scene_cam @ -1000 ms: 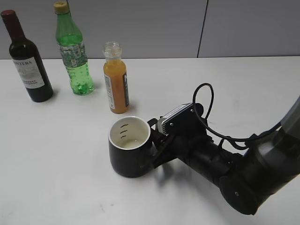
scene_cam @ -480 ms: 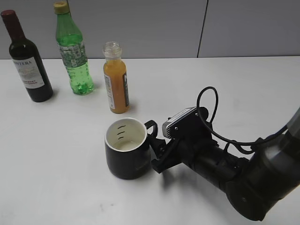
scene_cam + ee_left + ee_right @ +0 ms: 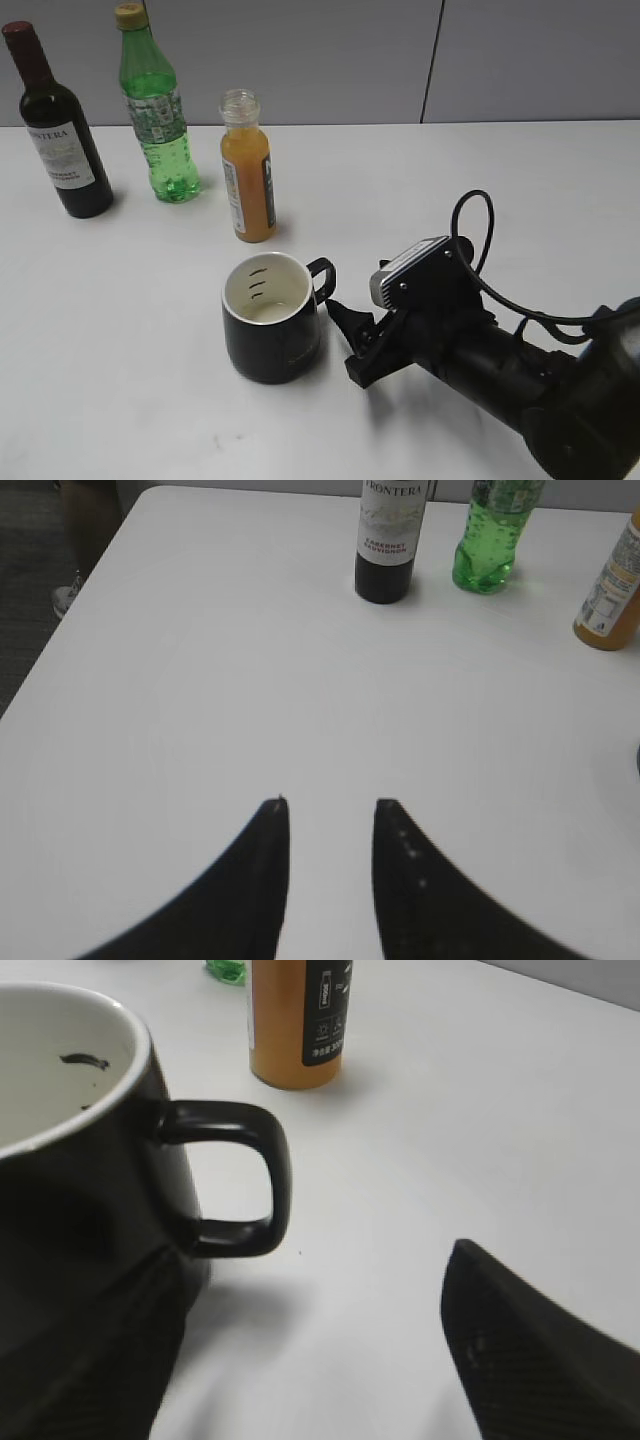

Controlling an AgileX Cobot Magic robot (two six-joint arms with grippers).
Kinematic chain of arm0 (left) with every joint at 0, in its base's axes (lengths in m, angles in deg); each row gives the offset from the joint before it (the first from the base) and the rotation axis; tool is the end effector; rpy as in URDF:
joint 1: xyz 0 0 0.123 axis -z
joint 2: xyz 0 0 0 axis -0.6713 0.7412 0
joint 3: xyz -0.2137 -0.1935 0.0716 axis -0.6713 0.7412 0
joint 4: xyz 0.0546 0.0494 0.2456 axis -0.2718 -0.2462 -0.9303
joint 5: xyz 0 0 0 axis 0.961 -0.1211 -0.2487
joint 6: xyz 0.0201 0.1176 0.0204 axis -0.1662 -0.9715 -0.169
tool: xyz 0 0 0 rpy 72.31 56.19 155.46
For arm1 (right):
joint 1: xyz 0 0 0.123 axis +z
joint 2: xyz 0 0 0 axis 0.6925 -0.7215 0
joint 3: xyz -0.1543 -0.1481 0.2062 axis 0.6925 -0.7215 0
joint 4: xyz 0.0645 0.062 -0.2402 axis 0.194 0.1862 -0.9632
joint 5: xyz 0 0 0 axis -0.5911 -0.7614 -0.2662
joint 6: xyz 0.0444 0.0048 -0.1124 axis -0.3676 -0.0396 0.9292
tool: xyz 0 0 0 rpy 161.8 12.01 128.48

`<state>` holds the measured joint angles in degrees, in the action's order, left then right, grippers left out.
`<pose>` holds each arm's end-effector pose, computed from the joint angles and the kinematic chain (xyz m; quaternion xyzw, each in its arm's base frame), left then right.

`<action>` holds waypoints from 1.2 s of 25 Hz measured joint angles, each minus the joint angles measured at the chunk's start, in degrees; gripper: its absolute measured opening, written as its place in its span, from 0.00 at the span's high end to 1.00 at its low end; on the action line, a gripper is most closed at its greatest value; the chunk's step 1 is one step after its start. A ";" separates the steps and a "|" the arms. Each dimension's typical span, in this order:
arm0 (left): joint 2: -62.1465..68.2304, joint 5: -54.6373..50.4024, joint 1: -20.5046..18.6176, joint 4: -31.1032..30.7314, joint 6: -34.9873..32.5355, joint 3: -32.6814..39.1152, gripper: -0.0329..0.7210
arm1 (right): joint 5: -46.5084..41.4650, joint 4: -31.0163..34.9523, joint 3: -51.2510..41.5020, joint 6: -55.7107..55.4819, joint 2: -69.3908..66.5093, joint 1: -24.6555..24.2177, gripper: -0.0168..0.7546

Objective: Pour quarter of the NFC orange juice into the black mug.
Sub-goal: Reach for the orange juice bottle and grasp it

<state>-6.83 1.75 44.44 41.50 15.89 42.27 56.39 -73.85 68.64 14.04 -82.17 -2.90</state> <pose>0.0135 0.0017 0.2585 0.0319 0.8610 0.0095 0.5075 0.2519 0.1973 0.0703 -0.2573 0.7690 0.1458 0.5667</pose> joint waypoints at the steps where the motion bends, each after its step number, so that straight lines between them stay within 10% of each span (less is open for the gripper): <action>1: 0.00 0.00 0.00 0.00 0.00 0.00 0.65 | 0.00 0.00 -0.86 0.00 0.73 0.00 0.19; 15: 0.00 0.00 0.00 0.00 0.00 0.00 0.65 | -6.59 1.28 -9.43 1.85 23.38 0.00 0.19; 30: 0.00 0.00 0.00 0.00 0.00 0.00 0.65 | -86.80 1.45 3.39 4.52 40.92 0.00 0.21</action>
<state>-6.83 1.75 44.44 41.50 15.89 42.27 -30.41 -72.40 72.03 18.56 -41.25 -2.90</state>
